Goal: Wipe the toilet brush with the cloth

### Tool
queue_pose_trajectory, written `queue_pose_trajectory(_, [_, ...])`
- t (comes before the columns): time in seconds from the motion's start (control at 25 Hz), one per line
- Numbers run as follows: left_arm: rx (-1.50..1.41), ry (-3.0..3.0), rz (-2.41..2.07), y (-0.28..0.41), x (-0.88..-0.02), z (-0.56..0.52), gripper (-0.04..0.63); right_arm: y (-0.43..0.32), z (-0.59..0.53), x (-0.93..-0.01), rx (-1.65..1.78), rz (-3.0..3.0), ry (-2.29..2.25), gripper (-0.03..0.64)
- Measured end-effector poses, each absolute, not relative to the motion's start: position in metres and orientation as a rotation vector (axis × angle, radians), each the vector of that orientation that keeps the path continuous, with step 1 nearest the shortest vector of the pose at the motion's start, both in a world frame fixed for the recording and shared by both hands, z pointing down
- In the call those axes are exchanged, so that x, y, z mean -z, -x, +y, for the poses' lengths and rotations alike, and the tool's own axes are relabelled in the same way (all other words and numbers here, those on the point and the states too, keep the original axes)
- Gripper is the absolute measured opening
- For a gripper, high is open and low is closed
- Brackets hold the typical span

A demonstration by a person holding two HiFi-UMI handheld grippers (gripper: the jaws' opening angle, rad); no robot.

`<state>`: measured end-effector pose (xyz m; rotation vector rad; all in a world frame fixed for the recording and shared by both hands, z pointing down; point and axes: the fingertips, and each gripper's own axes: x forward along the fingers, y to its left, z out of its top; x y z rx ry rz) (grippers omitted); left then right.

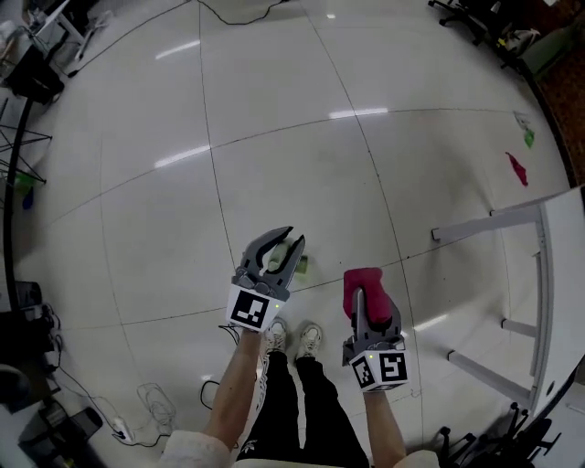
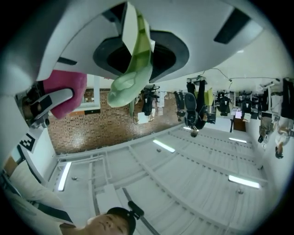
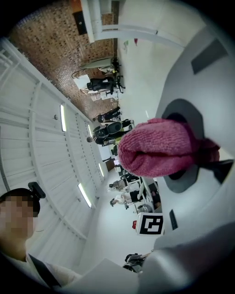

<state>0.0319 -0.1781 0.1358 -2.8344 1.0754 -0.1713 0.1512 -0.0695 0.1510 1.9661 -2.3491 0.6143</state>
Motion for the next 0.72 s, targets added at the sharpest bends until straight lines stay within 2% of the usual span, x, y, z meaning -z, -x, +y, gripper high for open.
queue_pose_trajectory(0.2, [0.069,2.927,0.958,-0.034,0.009,-0.153,0.089,-0.137,-0.08,-0.016,-0.541,-2.52,-1.897,0.069])
queue_pose_trajectory(0.36, [0.096,2.96,0.772,-0.038,0.09,-0.121,0.091,-0.112,-0.071,0.069,-0.375,-2.711,-1.673,0.069])
queue_pose_trajectory(0.52, [0.199,2.918,0.553,-0.038,0.14,-0.087,0.089,-0.08,-0.057,0.125,-0.144,-2.818,-1.409,0.069])
queue_pose_trajectory(0.72, [0.159,2.917,0.365,-0.03,0.19,-0.042,0.089,-0.051,-0.037,0.155,0.113,-2.88,-1.169,0.069])
